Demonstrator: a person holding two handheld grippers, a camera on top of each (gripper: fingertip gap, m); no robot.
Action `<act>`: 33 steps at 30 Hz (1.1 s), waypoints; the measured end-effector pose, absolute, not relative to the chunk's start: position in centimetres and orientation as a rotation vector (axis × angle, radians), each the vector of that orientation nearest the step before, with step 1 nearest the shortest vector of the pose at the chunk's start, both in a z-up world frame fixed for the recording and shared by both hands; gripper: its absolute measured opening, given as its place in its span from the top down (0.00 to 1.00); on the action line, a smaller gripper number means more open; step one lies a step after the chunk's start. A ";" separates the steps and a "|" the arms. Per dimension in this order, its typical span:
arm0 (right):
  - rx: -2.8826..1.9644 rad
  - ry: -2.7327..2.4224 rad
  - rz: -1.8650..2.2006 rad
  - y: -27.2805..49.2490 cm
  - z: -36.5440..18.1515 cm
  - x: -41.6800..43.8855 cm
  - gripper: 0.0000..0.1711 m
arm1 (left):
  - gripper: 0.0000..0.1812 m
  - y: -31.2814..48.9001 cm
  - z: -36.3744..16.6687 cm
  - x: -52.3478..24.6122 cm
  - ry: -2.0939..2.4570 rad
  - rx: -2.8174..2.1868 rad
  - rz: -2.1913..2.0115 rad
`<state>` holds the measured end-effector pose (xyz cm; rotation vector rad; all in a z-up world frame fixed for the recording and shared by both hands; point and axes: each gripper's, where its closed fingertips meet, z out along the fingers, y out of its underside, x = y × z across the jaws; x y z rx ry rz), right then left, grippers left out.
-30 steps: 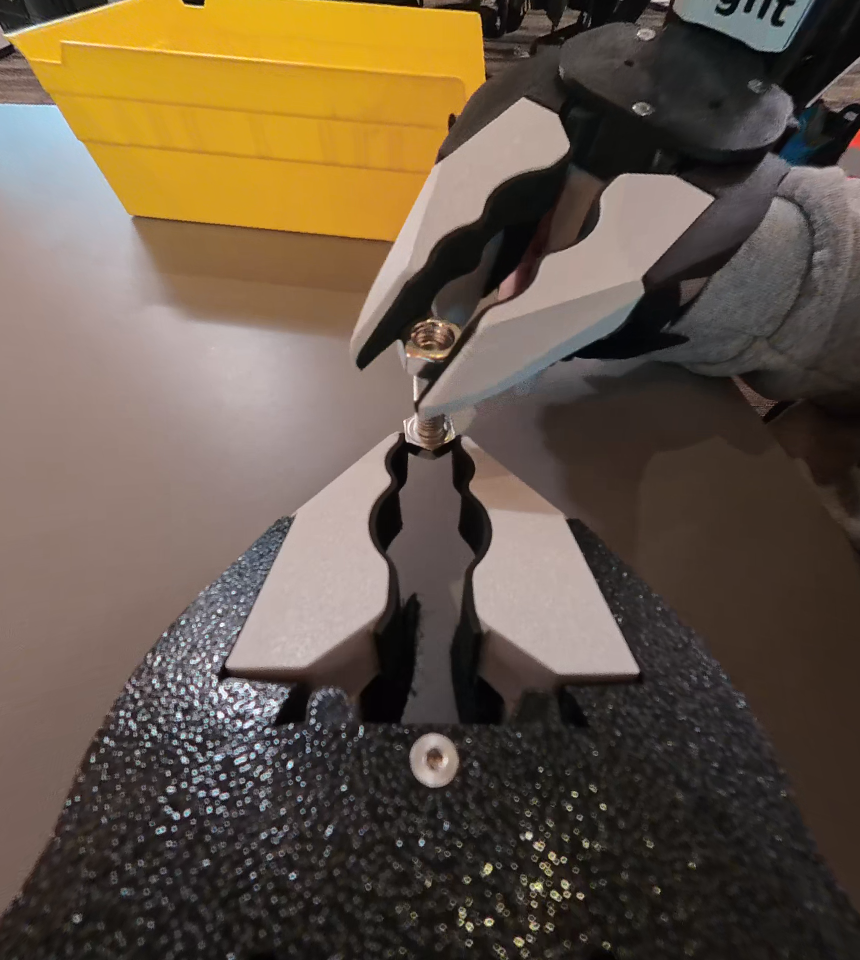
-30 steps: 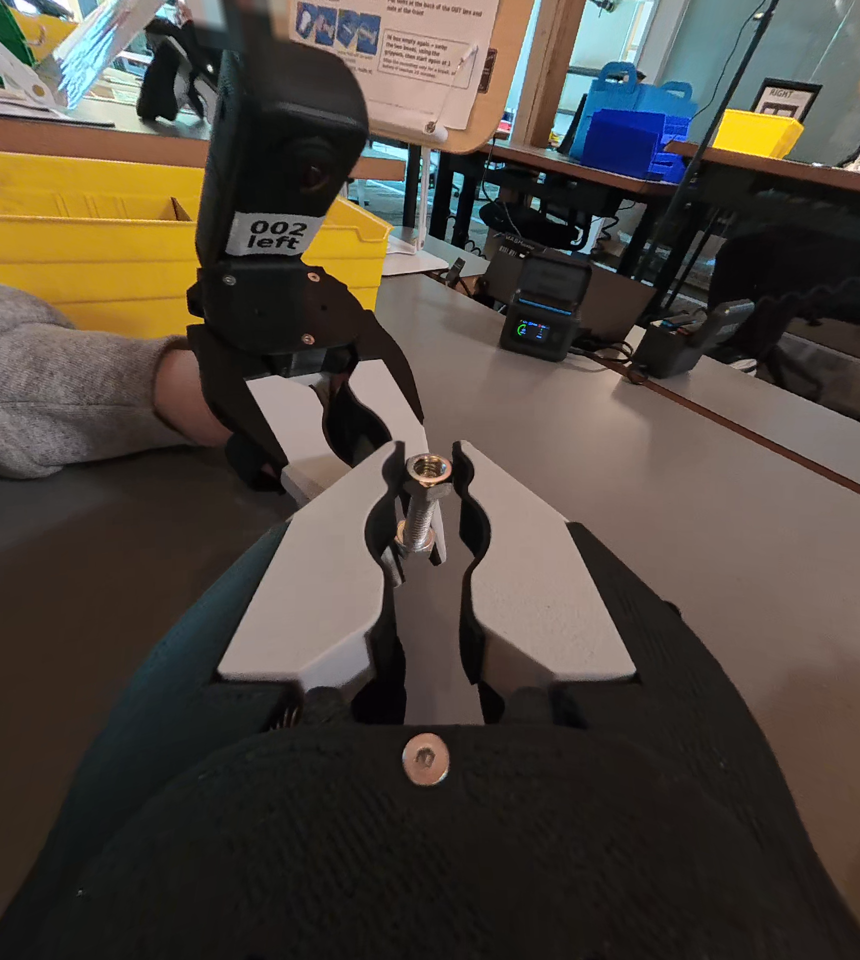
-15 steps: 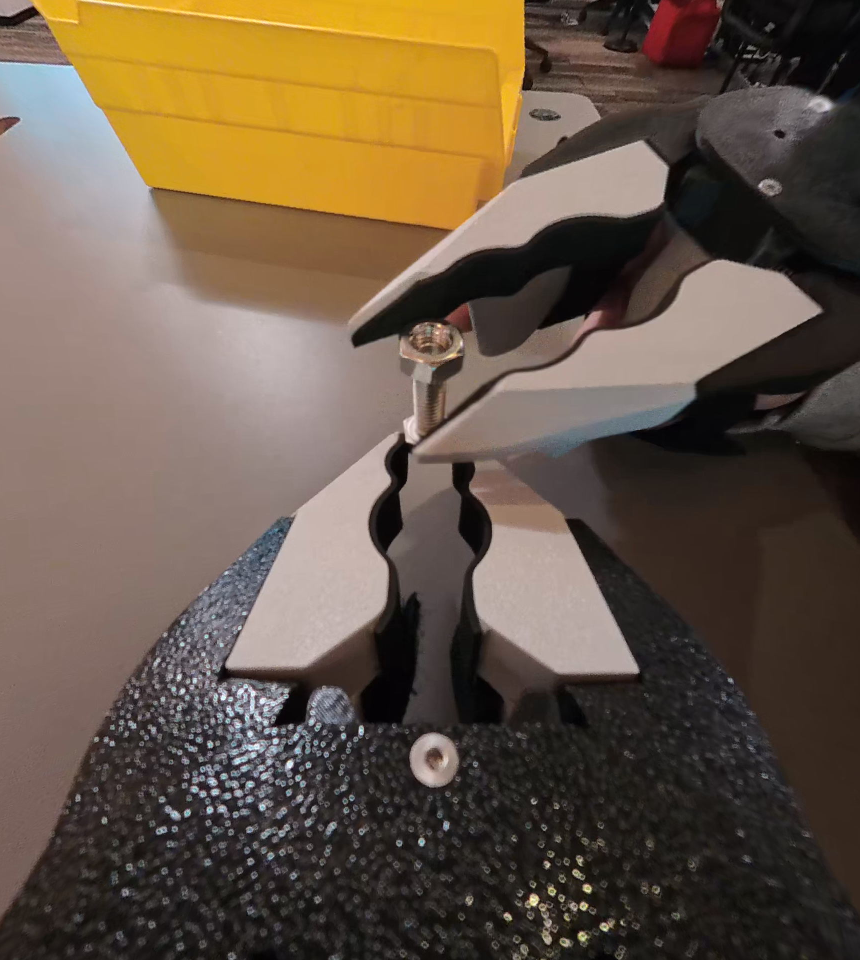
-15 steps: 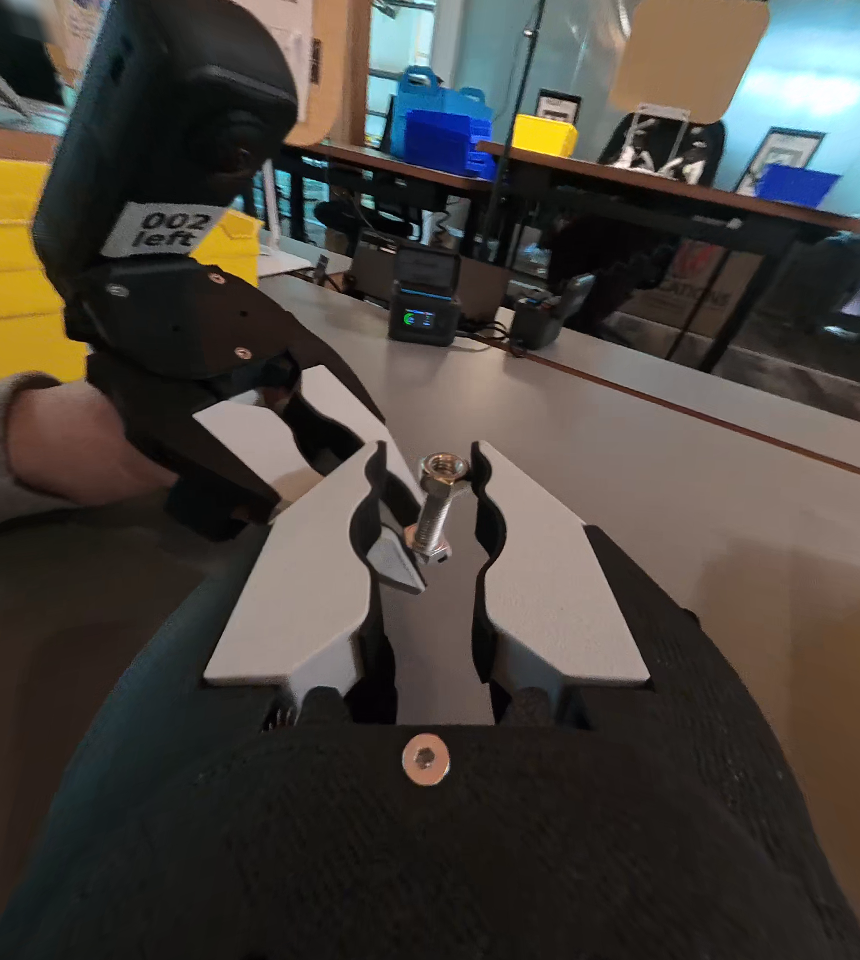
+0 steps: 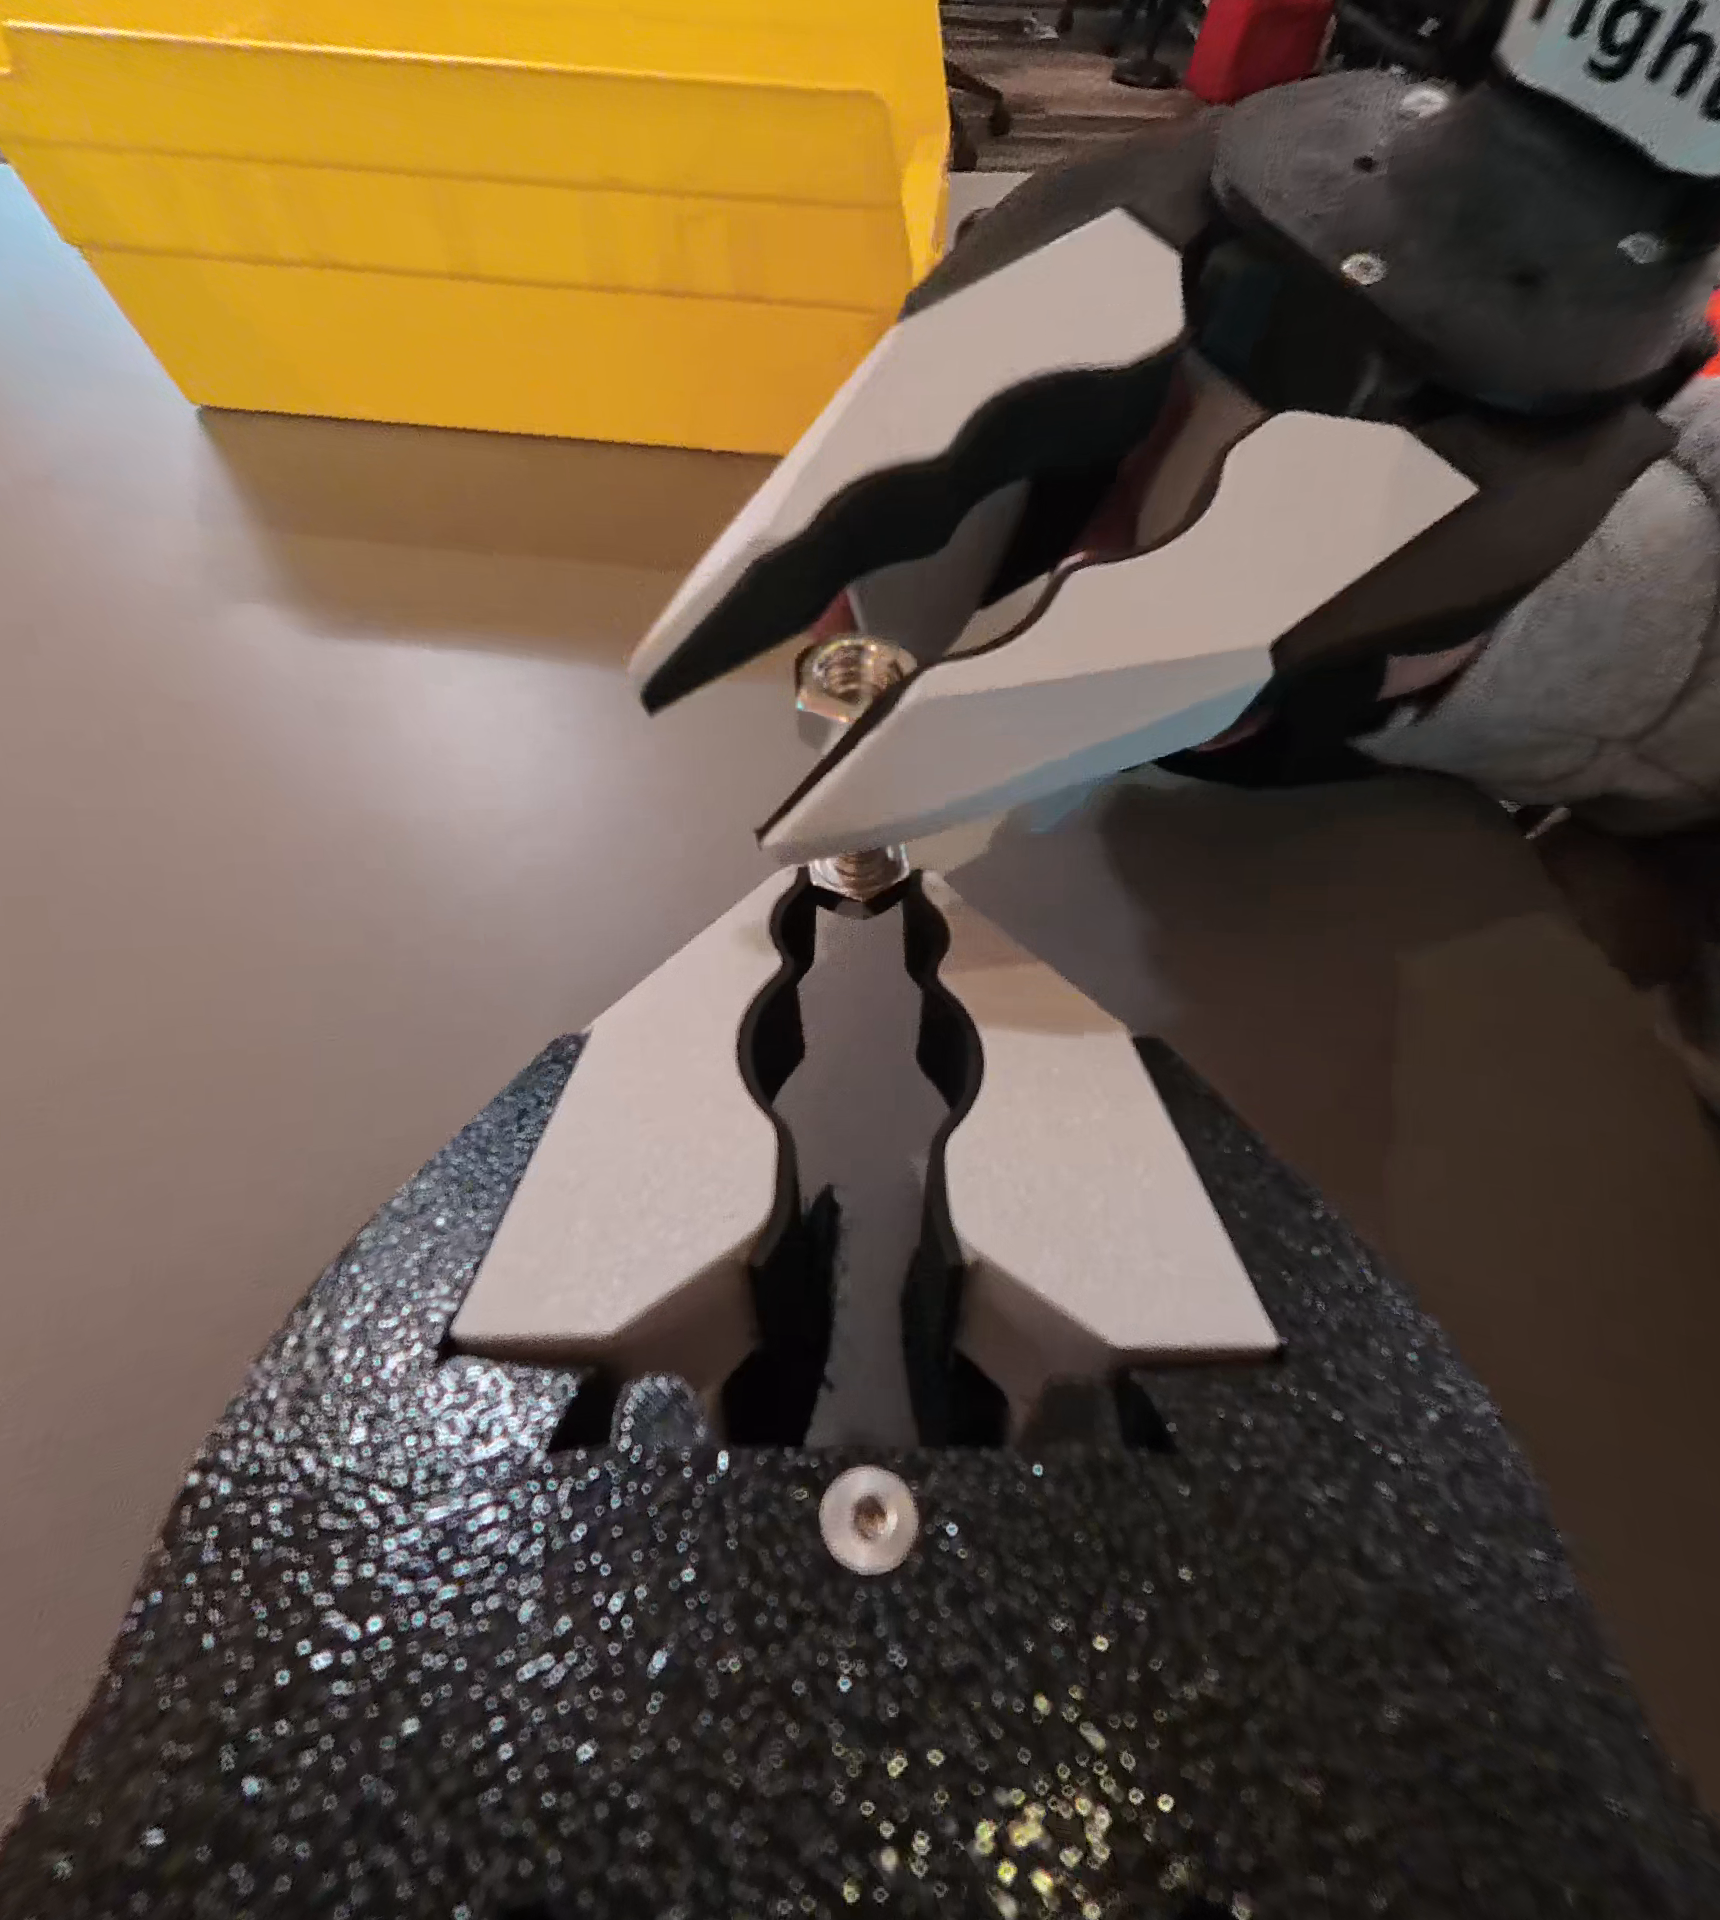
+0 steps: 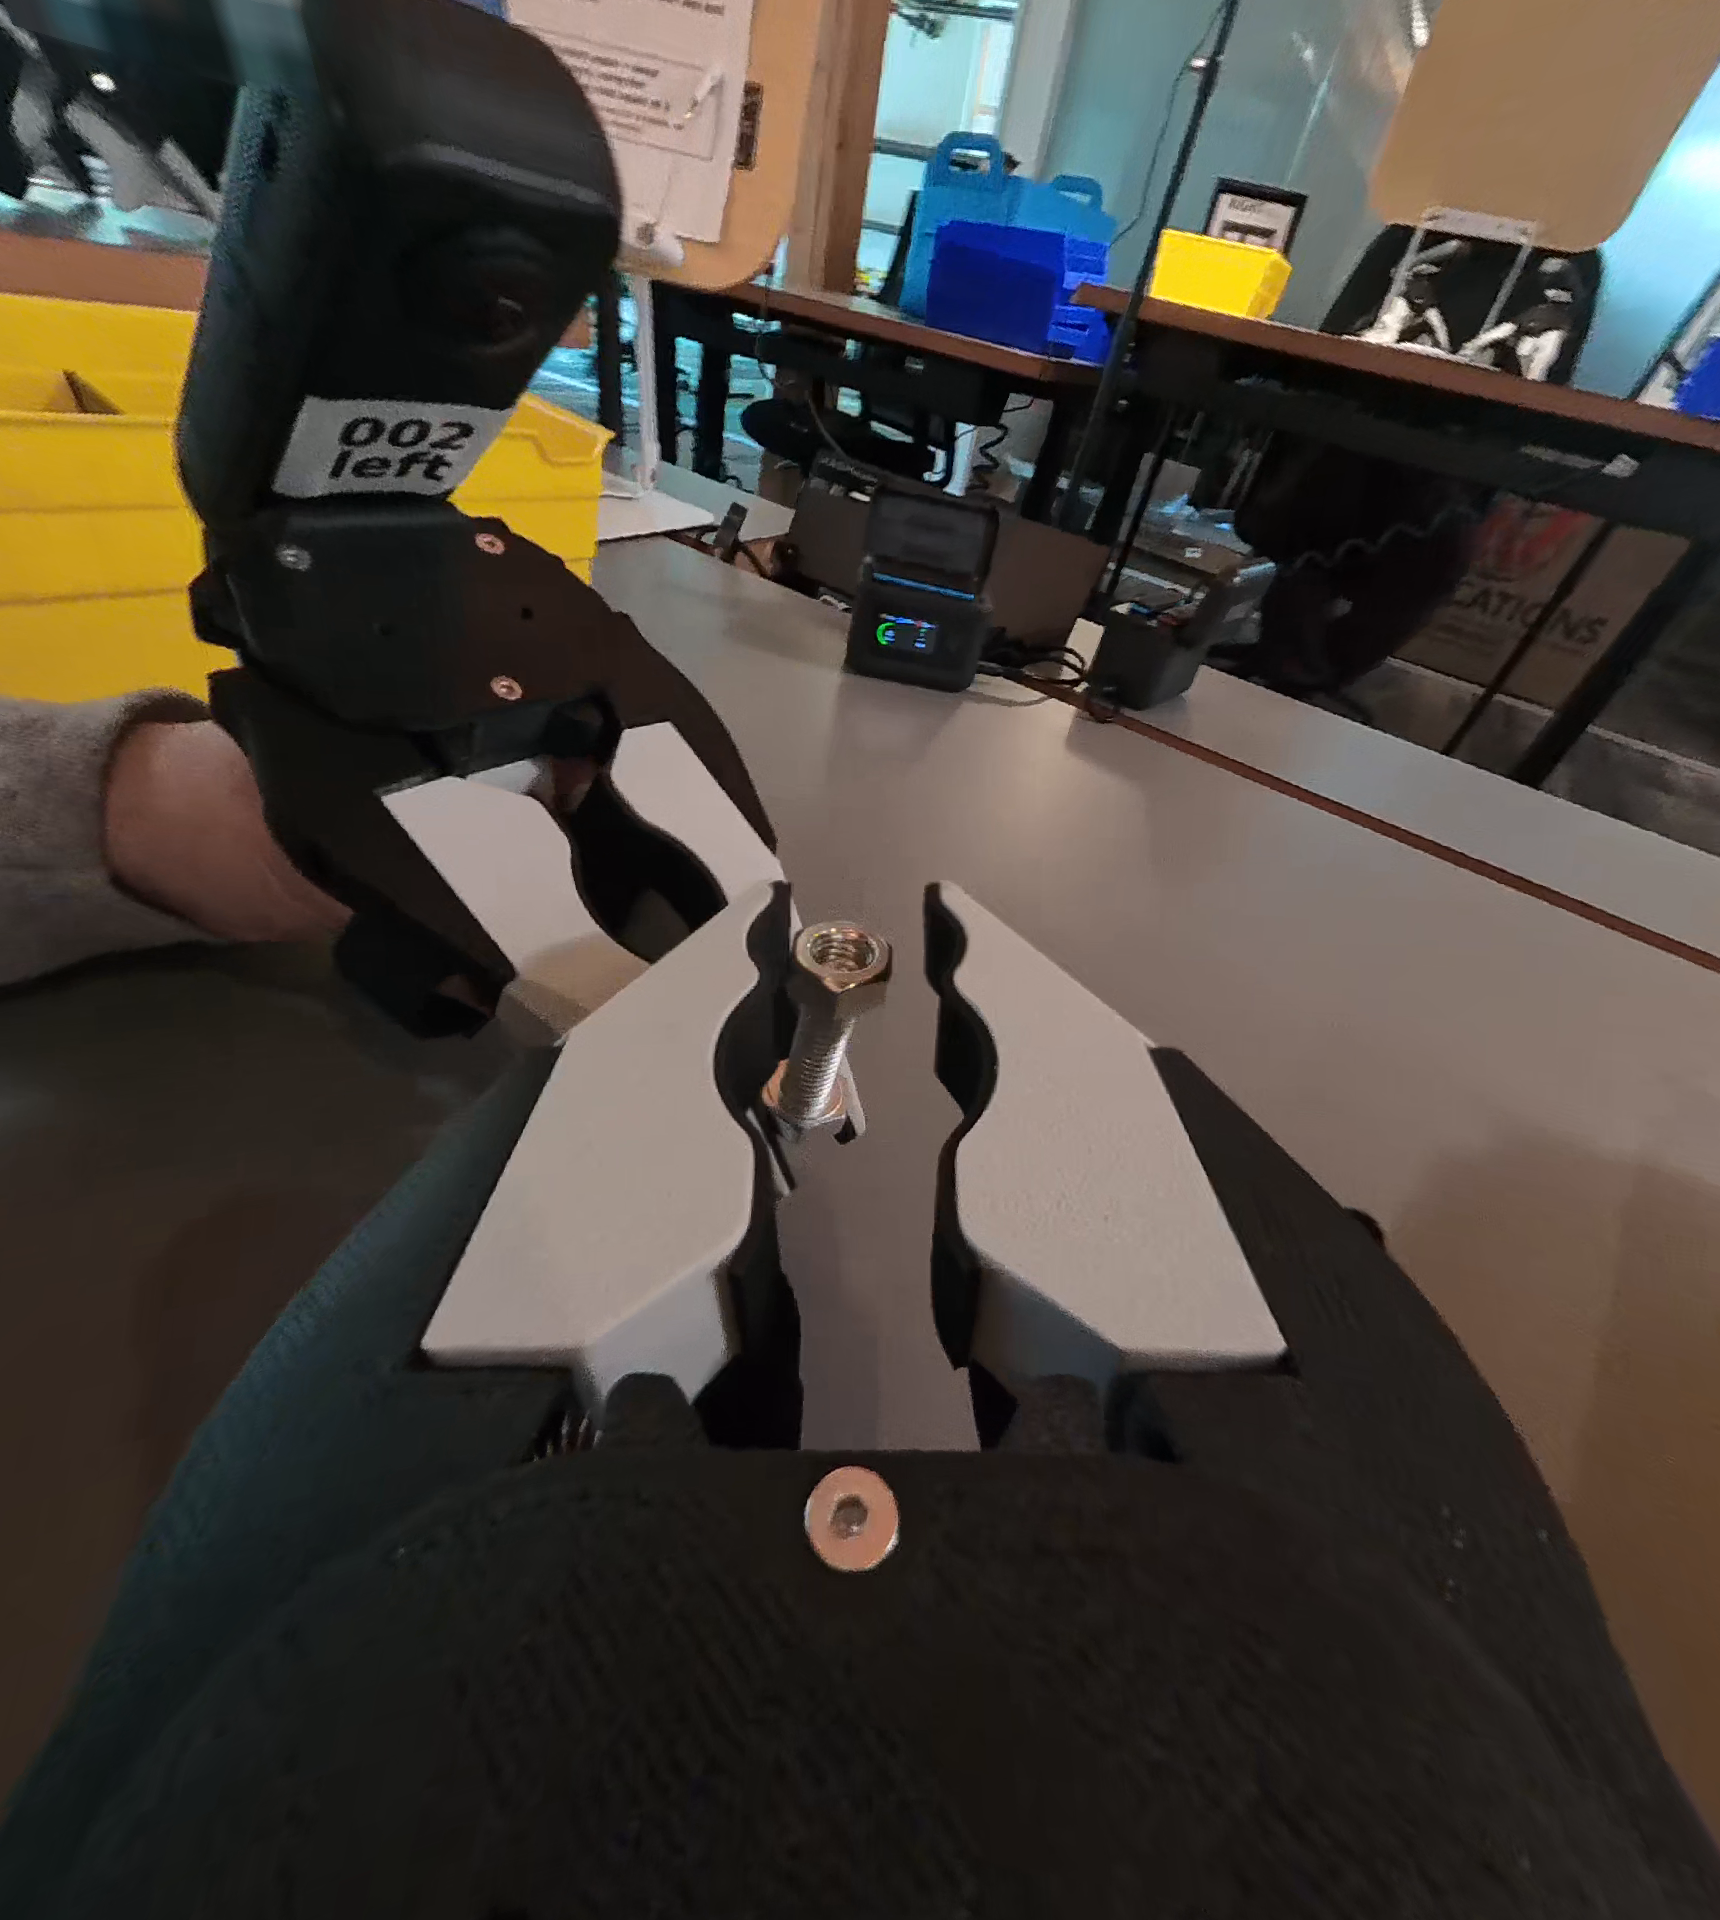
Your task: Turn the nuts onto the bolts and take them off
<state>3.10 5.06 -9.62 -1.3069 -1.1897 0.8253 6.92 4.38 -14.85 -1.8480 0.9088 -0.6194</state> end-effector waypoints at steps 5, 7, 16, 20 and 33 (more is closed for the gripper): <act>-1.303 -1.186 0.880 4.9 -9.5 2.8 0.90 | 0.92 4.6 -14.7 6.6 0.891 -1.844 -0.596; -1.349 -1.096 0.851 5.5 -9.4 2.8 0.90 | 0.92 5.0 -14.6 6.3 0.856 -1.859 -0.574; -1.309 -1.040 0.747 5.1 -8.9 2.9 0.80 | 0.92 4.6 -14.6 7.1 0.870 -1.856 -0.605; -1.213 -1.295 0.890 3.2 -9.1 3.1 0.80 | 0.92 2.2 -14.7 8.5 1.074 -1.764 -0.728; -1.124 -1.769 1.533 -3.3 -8.9 7.0 0.87 | 0.92 -2.8 -13.9 10.0 1.311 -1.624 -1.022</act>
